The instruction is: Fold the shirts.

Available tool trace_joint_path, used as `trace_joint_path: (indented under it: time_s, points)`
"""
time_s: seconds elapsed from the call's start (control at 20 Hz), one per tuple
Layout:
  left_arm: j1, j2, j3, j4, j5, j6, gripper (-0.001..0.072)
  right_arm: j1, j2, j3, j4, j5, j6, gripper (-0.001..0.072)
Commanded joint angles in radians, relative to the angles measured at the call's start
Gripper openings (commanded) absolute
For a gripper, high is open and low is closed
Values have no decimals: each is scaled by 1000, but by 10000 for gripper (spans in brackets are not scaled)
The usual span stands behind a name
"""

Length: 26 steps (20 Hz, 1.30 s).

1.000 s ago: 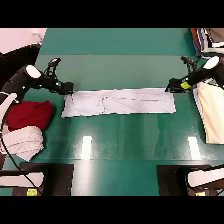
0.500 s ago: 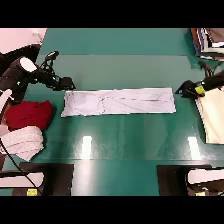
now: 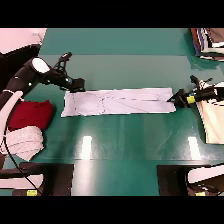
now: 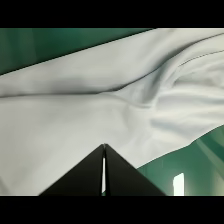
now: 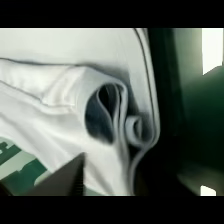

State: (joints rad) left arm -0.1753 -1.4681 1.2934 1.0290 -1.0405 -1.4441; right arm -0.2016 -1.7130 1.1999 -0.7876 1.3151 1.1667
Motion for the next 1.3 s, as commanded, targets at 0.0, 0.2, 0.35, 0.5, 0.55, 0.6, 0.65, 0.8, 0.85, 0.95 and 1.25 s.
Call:
trace_joint_path:
  time_s: [0.0, 0.2, 0.35, 0.5, 0.55, 0.6, 0.65, 0.8, 0.85, 0.95, 1.25]
  points:
    - [-110, -39, 5, -16, 93, -53, 22, 53, -11, 26, 54, -56, -27, 65]
    - [-229, -182, 119, -21, 113, -55, 22, 75, 76, 166, 60, 37, -32, 9]
    - [-302, -302, 245, -30, 104, -76, 22, 144, 169, 280, 63, 91, 22, 9]
    - [-351, -391, 343, -37, 81, -77, 22, 249, 223, 380, 63, 91, 71, 9]
    - [-360, -412, 359, -39, 81, -85, 22, 290, 232, 412, 63, 91, 83, 9]
    - [-364, -425, 366, -41, 78, -91, 22, 327, 237, 441, 63, 86, 89, 9]
    - [-366, -432, 365, -41, 75, -93, 22, 365, 237, 473, 63, 80, 92, 9]
    - [-366, -441, 364, -18, 45, -93, 22, 455, 237, 539, 62, 48, 101, 9]
    - [-366, -440, 365, -3, 41, -93, 22, 478, 237, 554, 62, 34, 101, 9]
    - [-357, -440, 370, 28, 33, -93, 22, 518, 237, 572, 62, 11, 101, 9]
    - [-176, -308, 476, 174, -135, -93, 22, 678, 170, 612, 90, -57, 80, 9]
